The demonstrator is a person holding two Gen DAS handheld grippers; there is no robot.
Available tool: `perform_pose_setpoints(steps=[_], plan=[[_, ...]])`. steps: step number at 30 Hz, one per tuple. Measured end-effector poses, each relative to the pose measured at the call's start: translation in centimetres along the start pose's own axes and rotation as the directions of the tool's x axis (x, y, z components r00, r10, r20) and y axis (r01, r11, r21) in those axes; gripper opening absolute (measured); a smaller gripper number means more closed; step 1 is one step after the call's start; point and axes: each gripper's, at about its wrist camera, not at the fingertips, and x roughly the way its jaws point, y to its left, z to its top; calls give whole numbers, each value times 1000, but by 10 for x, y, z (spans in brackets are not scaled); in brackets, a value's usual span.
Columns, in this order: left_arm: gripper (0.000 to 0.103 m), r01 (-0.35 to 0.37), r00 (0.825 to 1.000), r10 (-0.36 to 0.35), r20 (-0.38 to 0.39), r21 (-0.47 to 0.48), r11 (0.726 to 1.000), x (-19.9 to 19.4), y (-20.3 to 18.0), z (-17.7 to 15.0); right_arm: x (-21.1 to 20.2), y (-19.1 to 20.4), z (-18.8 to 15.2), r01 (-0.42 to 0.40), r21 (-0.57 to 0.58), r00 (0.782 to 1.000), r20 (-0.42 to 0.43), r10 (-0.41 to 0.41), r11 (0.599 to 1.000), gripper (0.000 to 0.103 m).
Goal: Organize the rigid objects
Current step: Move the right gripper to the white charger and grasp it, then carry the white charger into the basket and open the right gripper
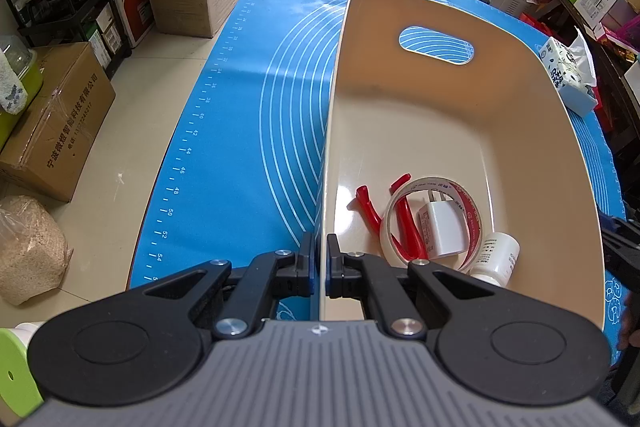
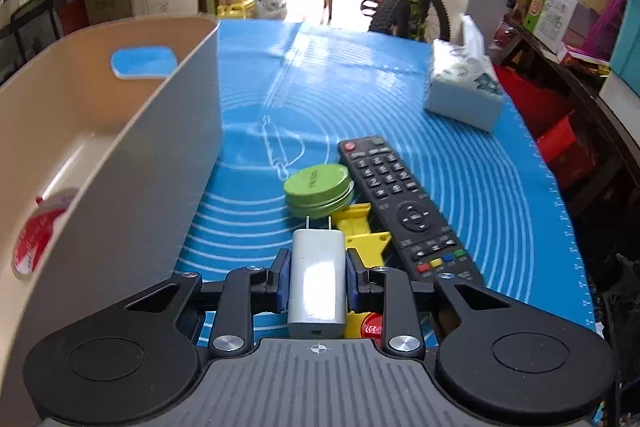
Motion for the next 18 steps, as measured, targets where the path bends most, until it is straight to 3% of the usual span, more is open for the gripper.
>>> perform_pose_setpoints(steps=[8, 18], plan=[[6, 0, 1000, 0, 0, 0, 1000, 0, 0, 0, -23, -12, 10, -1, 35, 999, 43, 0, 999, 36], [6, 1, 1000, -1, 0, -1, 1000, 0, -1, 0, -67, -5, 34, -62, 43, 988, 145, 55, 997, 36]])
